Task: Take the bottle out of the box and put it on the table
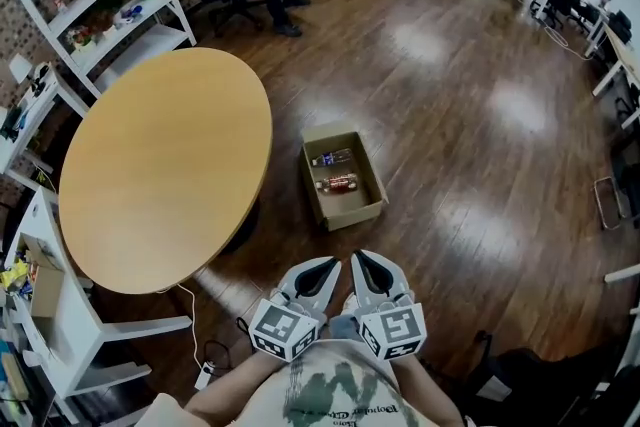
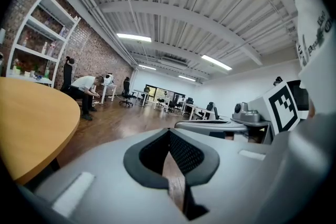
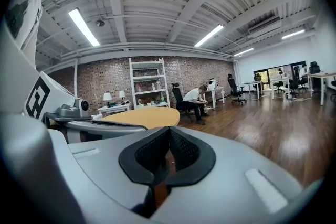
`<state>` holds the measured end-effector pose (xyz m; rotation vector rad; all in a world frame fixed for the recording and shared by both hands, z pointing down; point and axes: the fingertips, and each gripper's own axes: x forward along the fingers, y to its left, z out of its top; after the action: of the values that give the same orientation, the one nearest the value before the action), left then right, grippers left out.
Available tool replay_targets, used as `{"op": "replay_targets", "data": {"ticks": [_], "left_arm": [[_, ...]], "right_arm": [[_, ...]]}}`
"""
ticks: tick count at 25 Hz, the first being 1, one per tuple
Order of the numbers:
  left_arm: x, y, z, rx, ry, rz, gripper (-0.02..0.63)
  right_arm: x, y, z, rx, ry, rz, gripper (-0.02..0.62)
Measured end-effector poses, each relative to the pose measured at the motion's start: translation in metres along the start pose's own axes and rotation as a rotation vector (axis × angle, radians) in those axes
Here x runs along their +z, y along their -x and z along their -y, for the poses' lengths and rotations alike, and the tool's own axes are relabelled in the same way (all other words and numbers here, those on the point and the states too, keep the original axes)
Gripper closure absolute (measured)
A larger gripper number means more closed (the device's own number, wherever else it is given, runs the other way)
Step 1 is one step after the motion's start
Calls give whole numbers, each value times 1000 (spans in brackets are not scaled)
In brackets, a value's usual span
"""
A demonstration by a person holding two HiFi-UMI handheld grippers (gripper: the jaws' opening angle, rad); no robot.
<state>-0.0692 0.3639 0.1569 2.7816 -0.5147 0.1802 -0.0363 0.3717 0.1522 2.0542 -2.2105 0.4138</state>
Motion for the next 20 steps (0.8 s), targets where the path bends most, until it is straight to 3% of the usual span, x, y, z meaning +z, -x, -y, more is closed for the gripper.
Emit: {"op": "replay_targets", "data": {"ticks": [20], "left_arm": [[24,-122,0,85,-77,-45,606]], "right_arm": [[11,-38,115,122,-40,1,595]]}}
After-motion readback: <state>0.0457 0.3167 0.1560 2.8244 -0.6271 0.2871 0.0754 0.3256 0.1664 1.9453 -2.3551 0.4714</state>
